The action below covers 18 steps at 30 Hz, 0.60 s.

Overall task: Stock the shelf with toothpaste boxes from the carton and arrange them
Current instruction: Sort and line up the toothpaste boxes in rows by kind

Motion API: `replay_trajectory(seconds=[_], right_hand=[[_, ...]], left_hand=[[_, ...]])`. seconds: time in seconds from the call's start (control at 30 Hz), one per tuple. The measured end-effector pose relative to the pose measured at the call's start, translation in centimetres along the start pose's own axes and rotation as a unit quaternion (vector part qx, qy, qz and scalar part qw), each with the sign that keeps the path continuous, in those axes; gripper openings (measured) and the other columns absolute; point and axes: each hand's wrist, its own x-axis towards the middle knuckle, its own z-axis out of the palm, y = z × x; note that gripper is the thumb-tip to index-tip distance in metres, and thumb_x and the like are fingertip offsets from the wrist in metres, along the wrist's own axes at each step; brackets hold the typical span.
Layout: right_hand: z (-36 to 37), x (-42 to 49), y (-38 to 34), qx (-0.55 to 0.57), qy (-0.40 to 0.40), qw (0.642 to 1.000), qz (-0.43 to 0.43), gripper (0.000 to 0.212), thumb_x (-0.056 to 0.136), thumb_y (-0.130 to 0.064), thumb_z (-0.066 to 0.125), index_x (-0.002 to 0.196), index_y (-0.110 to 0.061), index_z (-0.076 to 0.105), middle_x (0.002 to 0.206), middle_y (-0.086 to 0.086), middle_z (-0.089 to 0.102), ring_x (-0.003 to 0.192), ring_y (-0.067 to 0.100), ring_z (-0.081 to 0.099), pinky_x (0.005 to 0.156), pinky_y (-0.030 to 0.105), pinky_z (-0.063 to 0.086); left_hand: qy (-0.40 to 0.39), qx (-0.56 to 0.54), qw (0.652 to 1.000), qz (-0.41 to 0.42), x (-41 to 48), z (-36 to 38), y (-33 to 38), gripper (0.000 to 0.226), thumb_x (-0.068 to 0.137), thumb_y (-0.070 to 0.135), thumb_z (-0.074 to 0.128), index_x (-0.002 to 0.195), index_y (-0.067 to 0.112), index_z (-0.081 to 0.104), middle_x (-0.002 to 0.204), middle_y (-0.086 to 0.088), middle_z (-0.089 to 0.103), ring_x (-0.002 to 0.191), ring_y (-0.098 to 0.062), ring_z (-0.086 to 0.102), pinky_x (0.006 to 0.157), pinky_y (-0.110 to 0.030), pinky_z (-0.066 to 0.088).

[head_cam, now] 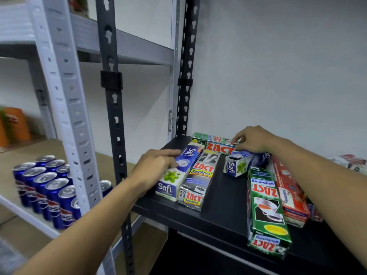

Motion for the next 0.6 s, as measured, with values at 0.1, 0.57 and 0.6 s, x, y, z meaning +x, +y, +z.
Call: replay_trajectory(seconds=[0.1,0.57,0.6], right_hand=[[-0.1,0.9,-0.7,0.007,-0.006,1.000,-0.009,0.033,0.085,-0.043,0.072,0.115,-0.030,0.070,0.128,0.003,0.062,0.115,0.022,0.056,0.094,0.032,0.044],[0.3,3.5,-1.3,0.121,-0.009,0.991,0.053,0.053,0.075,-0.033,0.083,0.122,-0.015,0.065,0.110,0.007,0.069,0.095,0.024,0.065,0.072,0.032,0.055],[0.4,3.7,-1.3,0.121,-0.002,0.991,0.052,0.054,0.076,-0.033,0.082,0.123,-0.014,0.065,0.113,0.008,0.068,0.097,0.024,0.064,0.073,0.032,0.054]], left_hand=[[-0.002,-0.004,1.000,-0.004,-0.1,0.0,0.0,0.036,0.086,0.014,0.062,0.116,0.033,0.072,0.104,0.005,0.076,0.084,-0.013,0.075,0.069,-0.030,0.053],[-0.003,-0.019,1.000,-0.011,0.3,0.1,-0.2,0.036,0.087,0.014,0.063,0.116,0.033,0.072,0.106,0.003,0.075,0.084,-0.016,0.075,0.066,-0.031,0.053],[-0.003,-0.020,1.000,-0.011,0.3,0.1,-0.2,0.036,0.087,0.014,0.063,0.116,0.033,0.072,0.105,0.003,0.076,0.084,-0.016,0.075,0.066,-0.031,0.053]])
